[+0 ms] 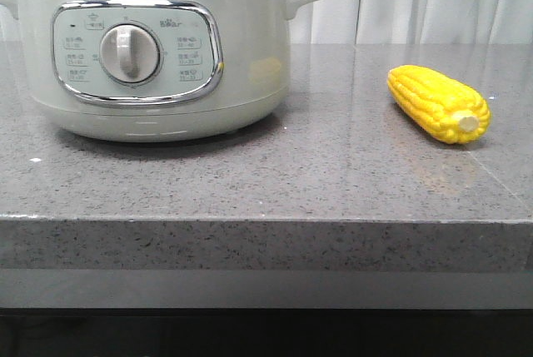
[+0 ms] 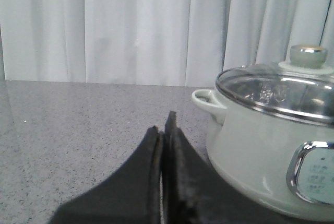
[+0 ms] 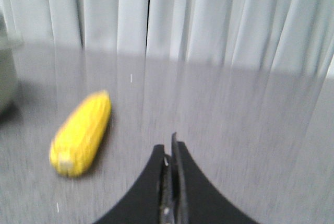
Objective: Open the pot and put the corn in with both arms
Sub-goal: 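Grasp the glass lid knob with the left gripper and lift it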
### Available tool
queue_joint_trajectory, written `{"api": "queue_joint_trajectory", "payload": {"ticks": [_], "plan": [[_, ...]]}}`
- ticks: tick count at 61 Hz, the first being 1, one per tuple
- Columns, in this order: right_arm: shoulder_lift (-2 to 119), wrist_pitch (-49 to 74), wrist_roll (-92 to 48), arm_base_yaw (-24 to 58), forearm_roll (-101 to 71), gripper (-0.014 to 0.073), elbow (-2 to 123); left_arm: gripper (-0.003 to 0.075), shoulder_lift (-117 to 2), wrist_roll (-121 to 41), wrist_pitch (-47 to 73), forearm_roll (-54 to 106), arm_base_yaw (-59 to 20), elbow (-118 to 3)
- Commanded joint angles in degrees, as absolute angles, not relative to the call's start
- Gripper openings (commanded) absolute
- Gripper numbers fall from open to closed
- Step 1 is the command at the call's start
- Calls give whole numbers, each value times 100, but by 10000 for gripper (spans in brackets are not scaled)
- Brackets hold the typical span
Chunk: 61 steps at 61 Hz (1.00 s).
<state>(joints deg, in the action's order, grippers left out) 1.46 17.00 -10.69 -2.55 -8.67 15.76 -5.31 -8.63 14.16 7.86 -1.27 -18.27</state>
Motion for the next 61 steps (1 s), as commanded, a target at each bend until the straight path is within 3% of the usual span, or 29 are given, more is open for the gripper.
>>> {"api": "queue_joint_trajectory", "payload": {"ticks": [1, 14, 24, 30, 37, 39, 43, 48, 61], "plan": [[682, 1419, -1071, -269, -834, -58, 2345, -18, -1272, -835, 1472, 822, -123, -2638], [2146, 1679, -1071, -269, -834, -58, 3386, -18, -2714, -835, 1538, 822, -123, -3621], [2442, 1668, -1076, -269, -834, -55, 3567, 7, -3125, -835, 1468, 822, -123, -3728], [2442, 1735, -1076, -269, -834, 26, 3567, 180, -3177, -835, 1458, 822, -123, -3728], [2442, 1751, -1076, -269, -834, 326, 3567, 545, -3177, -835, 1458, 822, -123, -3728], [2442, 1751, -1076, -269, -834, 426, 3561, 624, -3177, -835, 1455, 822, -123, -3728], [2442, 1740, -1076, -269, -834, 578, 3555, 708, -3177, -835, 1455, 822, -123, -3728], [2442, 1748, -1076, -269, -834, 665, 3555, 687, -3177, -835, 1375, 849, -123, -3728], [2446, 1749, -1076, -269, -834, 654, 3555, 641, -3681, -863, 2052, 998, -244, -4344]]}}
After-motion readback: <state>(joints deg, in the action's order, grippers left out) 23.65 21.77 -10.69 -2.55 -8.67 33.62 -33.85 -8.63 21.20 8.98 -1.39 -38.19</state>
